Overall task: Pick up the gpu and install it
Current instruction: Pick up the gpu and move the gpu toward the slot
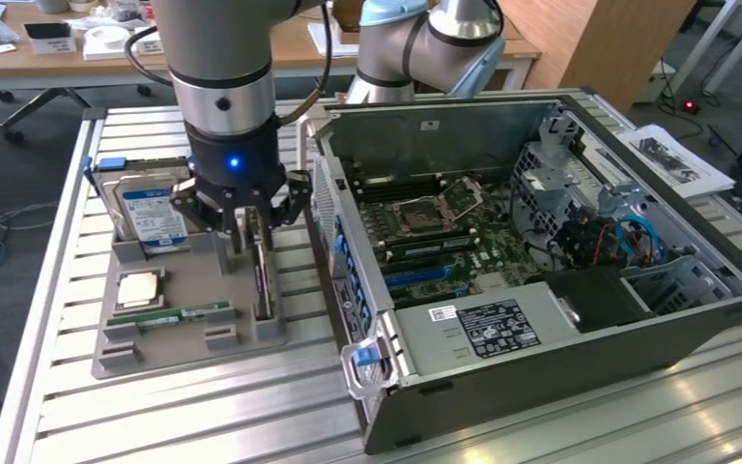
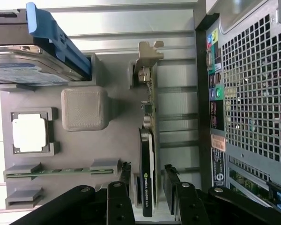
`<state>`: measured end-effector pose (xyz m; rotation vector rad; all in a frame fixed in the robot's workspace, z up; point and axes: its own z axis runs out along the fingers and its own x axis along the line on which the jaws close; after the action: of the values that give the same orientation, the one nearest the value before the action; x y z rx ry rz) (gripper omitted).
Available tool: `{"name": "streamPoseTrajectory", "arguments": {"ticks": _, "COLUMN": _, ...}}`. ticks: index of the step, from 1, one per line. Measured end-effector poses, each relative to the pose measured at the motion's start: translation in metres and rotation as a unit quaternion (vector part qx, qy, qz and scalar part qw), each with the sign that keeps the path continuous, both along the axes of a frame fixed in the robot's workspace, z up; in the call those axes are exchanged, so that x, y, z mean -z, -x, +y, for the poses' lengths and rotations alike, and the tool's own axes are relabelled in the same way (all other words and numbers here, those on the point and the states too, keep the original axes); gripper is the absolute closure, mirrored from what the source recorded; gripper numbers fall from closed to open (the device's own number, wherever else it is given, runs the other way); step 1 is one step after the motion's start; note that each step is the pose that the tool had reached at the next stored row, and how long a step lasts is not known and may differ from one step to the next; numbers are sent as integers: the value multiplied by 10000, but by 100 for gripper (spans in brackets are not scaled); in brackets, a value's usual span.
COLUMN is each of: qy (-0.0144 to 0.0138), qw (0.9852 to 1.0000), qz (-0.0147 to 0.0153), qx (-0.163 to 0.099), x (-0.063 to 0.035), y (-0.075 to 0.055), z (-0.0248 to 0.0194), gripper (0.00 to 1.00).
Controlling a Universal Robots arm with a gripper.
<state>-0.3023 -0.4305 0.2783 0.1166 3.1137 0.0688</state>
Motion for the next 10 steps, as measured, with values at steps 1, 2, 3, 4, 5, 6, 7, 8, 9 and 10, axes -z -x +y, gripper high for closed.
{"name": "streamPoseTrajectory", "arguments": {"ticks": 1, "qy": 0, "qw": 10000, "qz": 0, "qx": 0, "x": 16, "y": 0, "z": 0, "gripper": 58}}
{"name": "streamPoseTrajectory", "arguments": {"ticks": 2, "qy": 0, "qw": 10000, "qz": 0, "qx": 0, "x": 31, "y": 0, "z": 0, "gripper": 58}}
{"name": "streamPoseTrajectory", "arguments": {"ticks": 3, "qy": 0, "qw": 10000, "qz": 0, "qx": 0, "x": 45, "y": 0, "z": 0, "gripper": 58}}
{"name": "streamPoseTrajectory", "arguments": {"ticks": 4, "qy": 0, "qw": 10000, "qz": 0, "qx": 0, "x": 55, "y": 0, "z": 0, "gripper": 58}}
{"name": "streamPoseTrajectory", "arguments": {"ticks": 5, "qy": 0, "qw": 10000, "qz": 0, "qx": 0, "x": 59, "y": 0, "z": 0, "gripper": 58}}
{"name": "streamPoseTrajectory", "arguments": {"ticks": 6, "qy": 0, "qw": 10000, "qz": 0, "qx": 0, "x": 59, "y": 0, "z": 0, "gripper": 58}}
{"name": "streamPoseTrajectory", "arguments": {"ticks": 7, "qy": 0, "qw": 10000, "qz": 0, "qx": 0, "x": 59, "y": 0, "z": 0, "gripper": 58}}
{"name": "streamPoseTrajectory", "arguments": {"ticks": 8, "qy": 0, "qw": 10000, "qz": 1, "qx": 0, "x": 59, "y": 0, "z": 0, "gripper": 58}}
{"name": "streamPoseTrajectory", "arguments": {"ticks": 9, "qy": 0, "qw": 10000, "qz": 0, "qx": 0, "x": 61, "y": 0, "z": 0, "gripper": 58}}
{"name": "streamPoseTrajectory", "arguments": {"ticks": 10, "qy": -1, "qw": 10000, "qz": 0, "qx": 1, "x": 62, "y": -1, "z": 1, "gripper": 58}}
